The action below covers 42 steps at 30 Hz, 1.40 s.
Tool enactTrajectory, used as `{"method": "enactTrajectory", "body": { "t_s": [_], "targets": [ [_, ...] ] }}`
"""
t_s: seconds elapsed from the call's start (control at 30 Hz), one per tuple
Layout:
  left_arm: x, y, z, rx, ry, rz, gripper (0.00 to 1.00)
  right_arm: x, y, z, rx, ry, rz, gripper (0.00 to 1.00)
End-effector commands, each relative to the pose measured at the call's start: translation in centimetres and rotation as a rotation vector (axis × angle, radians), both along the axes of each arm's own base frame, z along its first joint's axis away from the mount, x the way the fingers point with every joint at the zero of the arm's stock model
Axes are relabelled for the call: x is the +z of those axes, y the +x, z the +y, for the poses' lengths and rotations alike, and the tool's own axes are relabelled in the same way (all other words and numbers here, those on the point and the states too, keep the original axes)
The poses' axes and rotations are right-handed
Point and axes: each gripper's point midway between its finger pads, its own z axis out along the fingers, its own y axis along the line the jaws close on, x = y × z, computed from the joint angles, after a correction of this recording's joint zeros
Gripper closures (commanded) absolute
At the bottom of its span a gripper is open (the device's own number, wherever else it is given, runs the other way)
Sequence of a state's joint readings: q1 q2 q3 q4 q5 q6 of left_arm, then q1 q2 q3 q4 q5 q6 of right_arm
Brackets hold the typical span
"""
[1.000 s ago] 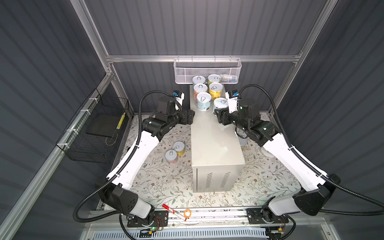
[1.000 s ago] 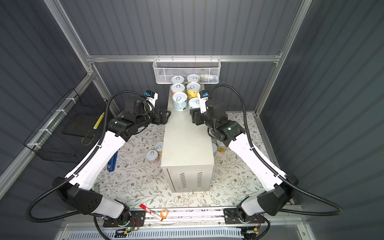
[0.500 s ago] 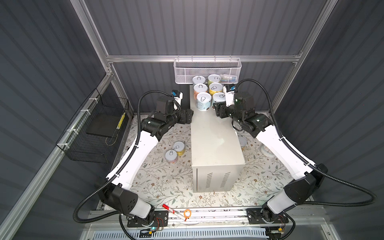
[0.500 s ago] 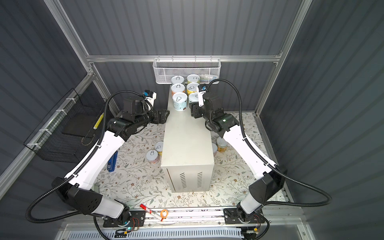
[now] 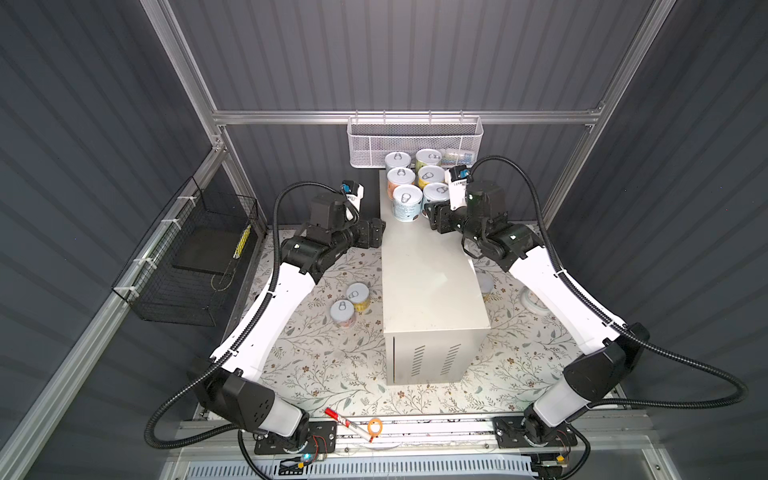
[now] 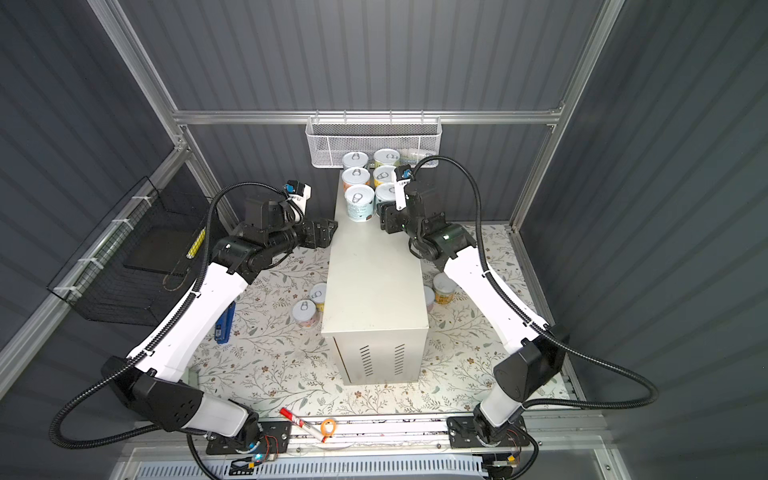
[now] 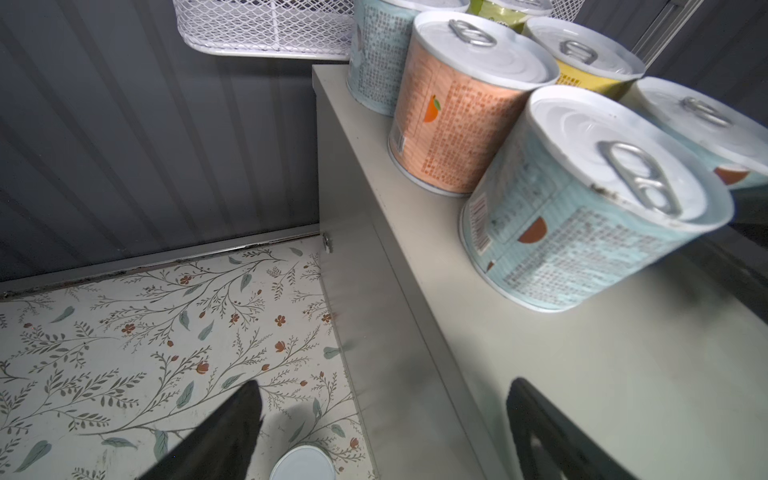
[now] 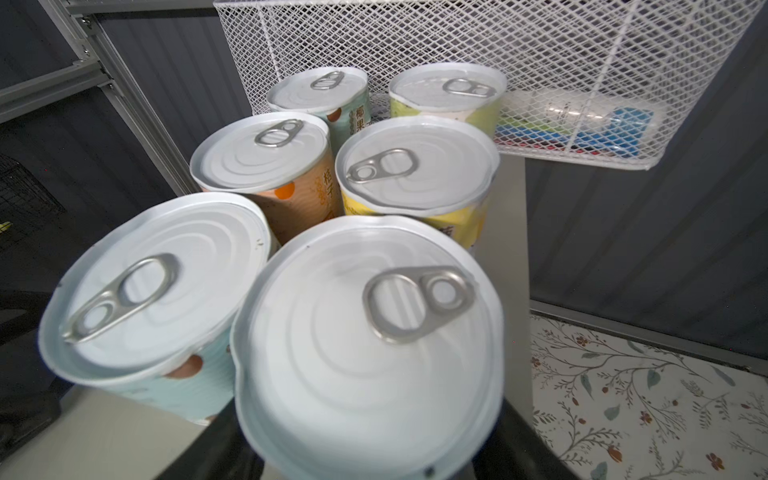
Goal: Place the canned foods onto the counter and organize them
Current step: 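Slide the can with the right gripper farther along, beside the pale-teal can, then open the right gripper and withdraw it while the left gripper lowers toward table cans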
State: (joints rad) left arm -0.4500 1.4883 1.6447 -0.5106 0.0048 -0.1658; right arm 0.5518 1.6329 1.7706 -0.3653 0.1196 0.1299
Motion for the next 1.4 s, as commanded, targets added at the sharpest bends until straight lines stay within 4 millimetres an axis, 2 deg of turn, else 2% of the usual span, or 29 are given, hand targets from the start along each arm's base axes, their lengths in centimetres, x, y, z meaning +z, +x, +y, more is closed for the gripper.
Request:
{"method": "enactTrajectory", "body": {
  "t_s": [0.0, 0.27, 0.73, 0.97, 1.17, 1.37],
  "targets": [
    [0.8, -0.4, 0.3, -0.002, -0.017, -0.02, 0.07, -1.5, -1.0, 1.2, 0.045, -0.005, 0.072, 0.34],
    [0.5, -0.3, 0.4, 0.001, -0.014, -0.018, 0.07, -2.3, -0.8, 1.6, 0.028, -0.05, 0.08, 0.33],
    [-0.2, 0.5, 0.0, -0.01, -0.017, -0.003, 0.06, -2.8, 0.6, -0.1, -0.064, -0.105, 0.096, 0.31],
    [-0.7, 1.0, -0.6, -0.023, -0.023, 0.011, 0.06, -3.0, 0.7, -0.7, -0.077, -0.104, 0.1, 0.24],
    [-0.8, 1.5, -1.4, -0.047, -0.04, 0.017, 0.05, -1.4, -0.8, -0.6, -0.035, -0.073, 0.086, 0.16],
    [-0.8, 2.1, -1.8, -0.051, -0.056, 0.021, 0.05, -0.2, -3.0, -1.0, 0.009, -0.028, 0.083, 0.14]
  ]
}}
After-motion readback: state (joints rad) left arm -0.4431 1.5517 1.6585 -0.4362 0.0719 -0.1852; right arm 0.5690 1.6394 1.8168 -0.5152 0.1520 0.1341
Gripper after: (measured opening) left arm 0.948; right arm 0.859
